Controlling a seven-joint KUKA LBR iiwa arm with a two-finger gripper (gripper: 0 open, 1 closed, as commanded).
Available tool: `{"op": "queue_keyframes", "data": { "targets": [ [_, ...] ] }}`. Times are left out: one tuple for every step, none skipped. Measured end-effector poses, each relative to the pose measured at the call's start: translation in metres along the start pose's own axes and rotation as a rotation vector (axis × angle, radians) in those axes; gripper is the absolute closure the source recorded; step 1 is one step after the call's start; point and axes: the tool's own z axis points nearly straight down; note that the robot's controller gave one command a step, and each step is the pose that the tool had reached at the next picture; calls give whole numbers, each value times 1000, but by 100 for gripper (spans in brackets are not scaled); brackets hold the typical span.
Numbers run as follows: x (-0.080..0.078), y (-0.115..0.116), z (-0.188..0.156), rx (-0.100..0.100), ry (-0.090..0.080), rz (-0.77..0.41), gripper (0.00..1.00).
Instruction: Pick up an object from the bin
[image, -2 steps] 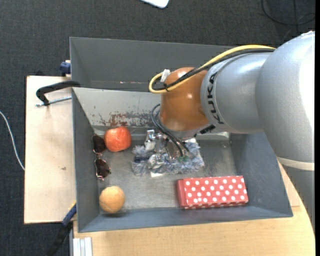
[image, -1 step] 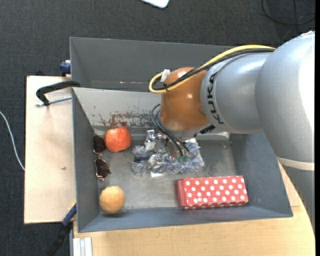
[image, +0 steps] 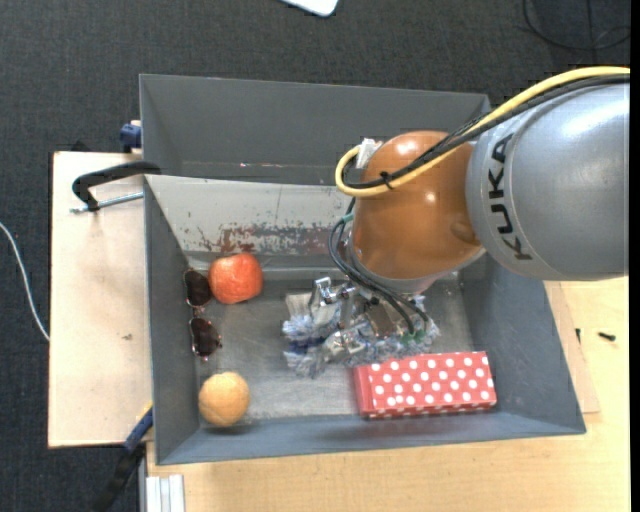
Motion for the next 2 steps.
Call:
{"op": "queue_keyframes", "data": {
  "targets": [
    [0, 0, 0, 0, 0, 0, 100],
    [0, 6, -41, 0, -2, -28, 100]
  ]
}}
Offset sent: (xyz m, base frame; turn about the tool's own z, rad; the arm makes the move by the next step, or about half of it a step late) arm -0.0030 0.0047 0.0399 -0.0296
